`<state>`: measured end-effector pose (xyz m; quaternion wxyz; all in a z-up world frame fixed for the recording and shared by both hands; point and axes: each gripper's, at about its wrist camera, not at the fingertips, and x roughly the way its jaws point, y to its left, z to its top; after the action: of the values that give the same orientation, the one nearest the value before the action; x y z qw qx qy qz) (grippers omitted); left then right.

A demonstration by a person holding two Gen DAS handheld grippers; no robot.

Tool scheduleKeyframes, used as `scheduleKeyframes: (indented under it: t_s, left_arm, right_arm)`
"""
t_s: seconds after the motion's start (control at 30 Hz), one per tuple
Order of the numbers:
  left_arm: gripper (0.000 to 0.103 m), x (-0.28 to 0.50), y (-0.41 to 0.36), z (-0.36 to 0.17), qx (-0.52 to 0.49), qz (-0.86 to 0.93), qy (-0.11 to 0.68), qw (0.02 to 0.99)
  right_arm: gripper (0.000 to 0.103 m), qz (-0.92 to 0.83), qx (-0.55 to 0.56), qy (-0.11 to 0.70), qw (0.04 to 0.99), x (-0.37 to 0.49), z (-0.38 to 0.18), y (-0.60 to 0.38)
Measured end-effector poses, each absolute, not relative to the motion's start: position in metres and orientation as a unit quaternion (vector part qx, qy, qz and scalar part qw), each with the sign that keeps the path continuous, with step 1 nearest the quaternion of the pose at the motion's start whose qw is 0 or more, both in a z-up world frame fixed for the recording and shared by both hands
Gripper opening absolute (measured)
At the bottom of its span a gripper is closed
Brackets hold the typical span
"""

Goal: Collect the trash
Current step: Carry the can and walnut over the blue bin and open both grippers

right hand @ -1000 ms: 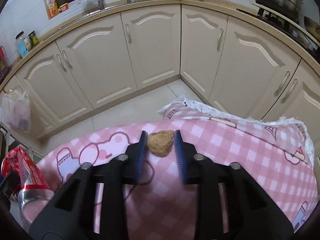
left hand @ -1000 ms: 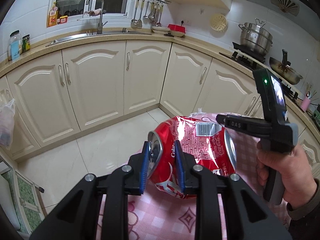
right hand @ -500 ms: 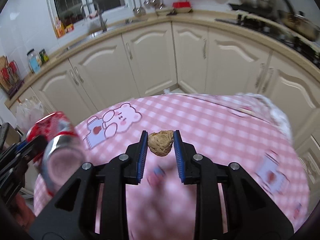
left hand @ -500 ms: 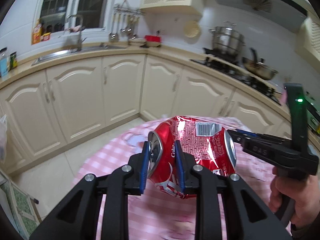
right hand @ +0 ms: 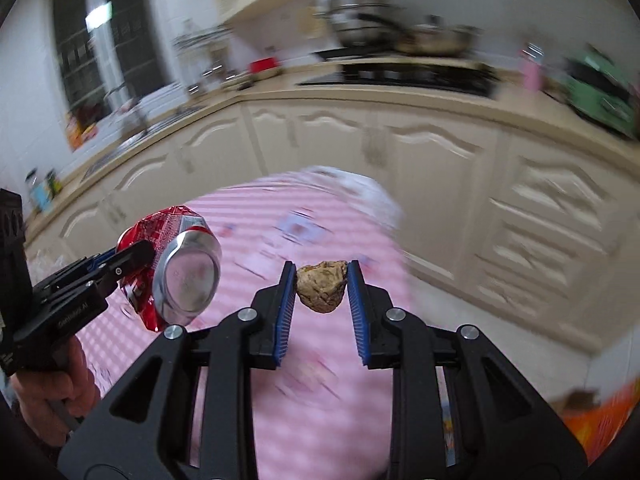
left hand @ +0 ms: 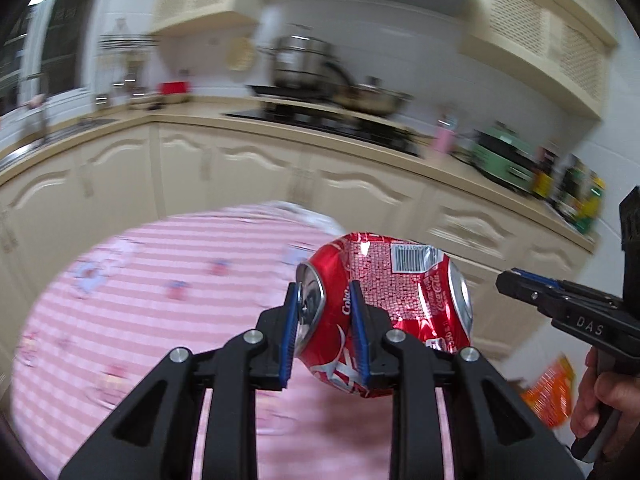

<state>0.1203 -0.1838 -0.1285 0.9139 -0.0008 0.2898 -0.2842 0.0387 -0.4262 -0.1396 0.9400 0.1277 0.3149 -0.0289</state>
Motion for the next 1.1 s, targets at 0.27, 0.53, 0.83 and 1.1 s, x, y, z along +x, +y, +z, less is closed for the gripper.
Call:
scheduleKeyframes:
  t_s: [0.27, 0.53, 0.83, 1.1]
  left_arm:
    - [0.023, 0.048, -0.306, -0.165, 0.050, -0.397, 0.316, 0.860]
    - [0.023, 0.002, -0.423, -0.261, 0.165, -0.430, 0.387, 0.799]
    - [0.025, 0.006, -0.492, -0.367, 0.250, -0.411, 0.460, 0.746]
    - [0.086, 0.017, -0.507, -0.380, 0.277, -0.381, 0.448, 0.760]
  right_arm:
    - [0.026, -0.155, 0.232, 0.330, 0.902, -0.077, -0.203, -0.548]
    - [0.026, -0.190, 0.351, 0.378, 0.835, -0.113, -0.313, -0.619]
    - [0.033, -0.179, 0.436, 0.401, 0.786, -0.105, -0.402, -0.646]
    - [0.091, -0.193, 0.468, 0.401, 0.763, -0.112, -0.424, -0.656]
